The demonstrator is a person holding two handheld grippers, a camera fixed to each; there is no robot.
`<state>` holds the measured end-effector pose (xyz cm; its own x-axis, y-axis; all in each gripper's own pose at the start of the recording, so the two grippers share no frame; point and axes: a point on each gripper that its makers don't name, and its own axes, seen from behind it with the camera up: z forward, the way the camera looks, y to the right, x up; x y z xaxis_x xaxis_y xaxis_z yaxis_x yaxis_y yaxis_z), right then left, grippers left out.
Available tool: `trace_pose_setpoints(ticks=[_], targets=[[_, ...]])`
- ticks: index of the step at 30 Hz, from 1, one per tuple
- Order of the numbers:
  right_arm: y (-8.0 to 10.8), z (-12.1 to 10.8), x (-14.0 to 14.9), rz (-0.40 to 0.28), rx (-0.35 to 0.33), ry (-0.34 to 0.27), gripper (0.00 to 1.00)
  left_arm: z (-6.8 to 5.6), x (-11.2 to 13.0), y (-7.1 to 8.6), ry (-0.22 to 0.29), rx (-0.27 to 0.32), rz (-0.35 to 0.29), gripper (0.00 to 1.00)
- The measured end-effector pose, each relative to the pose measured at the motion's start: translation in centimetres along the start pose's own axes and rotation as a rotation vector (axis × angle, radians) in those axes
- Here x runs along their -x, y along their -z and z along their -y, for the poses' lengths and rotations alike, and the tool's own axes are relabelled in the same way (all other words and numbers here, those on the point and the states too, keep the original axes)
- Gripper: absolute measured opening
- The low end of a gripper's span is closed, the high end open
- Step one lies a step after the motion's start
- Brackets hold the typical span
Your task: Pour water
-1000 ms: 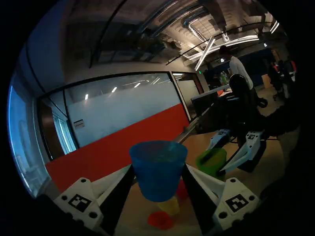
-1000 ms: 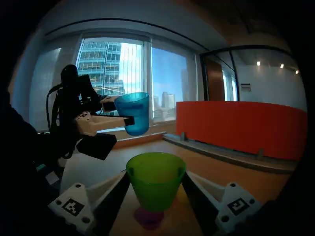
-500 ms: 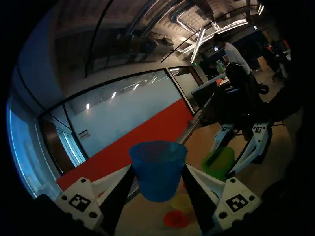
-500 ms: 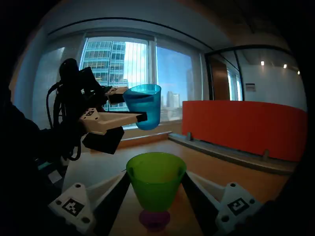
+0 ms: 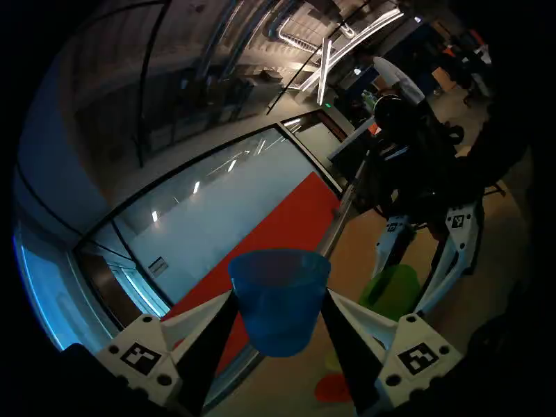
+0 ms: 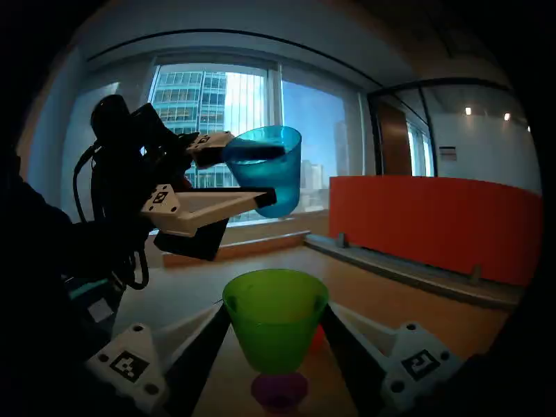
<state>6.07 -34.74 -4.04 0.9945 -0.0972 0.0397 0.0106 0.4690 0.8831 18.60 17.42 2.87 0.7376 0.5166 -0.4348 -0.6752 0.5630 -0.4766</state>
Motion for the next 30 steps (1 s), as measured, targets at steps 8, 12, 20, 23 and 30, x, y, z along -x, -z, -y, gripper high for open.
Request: trace_pose_setpoints(ticks=[8, 12, 20, 23, 30], targets=[[-0.46, 0.36, -0.04, 0.000, -0.013, 0.004, 0.90, 0.09, -0.47, -0.34, -0.089, -0.006, 0.006, 0.81], [-0.64, 0.43, -0.15, -0.002, -0.017, 0.006, 0.90, 0.26, -0.61, -0.53, -0.123, -0.013, 0.005, 0.81], [-0.84, 0.44, -0.11, -0.003, -0.023, 0.005, 0.90, 0.28, -0.80, -0.91, -0.173, -0.014, 0.007, 0.81], [-0.84, 0.56, -0.05, 0.000, -0.026, 0.010, 0.90, 0.30, -0.73, -0.96, -0.190, -0.015, 0.010, 0.81], [-0.91, 0.61, 0.01, 0.004, -0.026, 0.019, 0.90, 0.51, -0.94, -1.03, -0.229, -0.022, 0.009, 0.81]])
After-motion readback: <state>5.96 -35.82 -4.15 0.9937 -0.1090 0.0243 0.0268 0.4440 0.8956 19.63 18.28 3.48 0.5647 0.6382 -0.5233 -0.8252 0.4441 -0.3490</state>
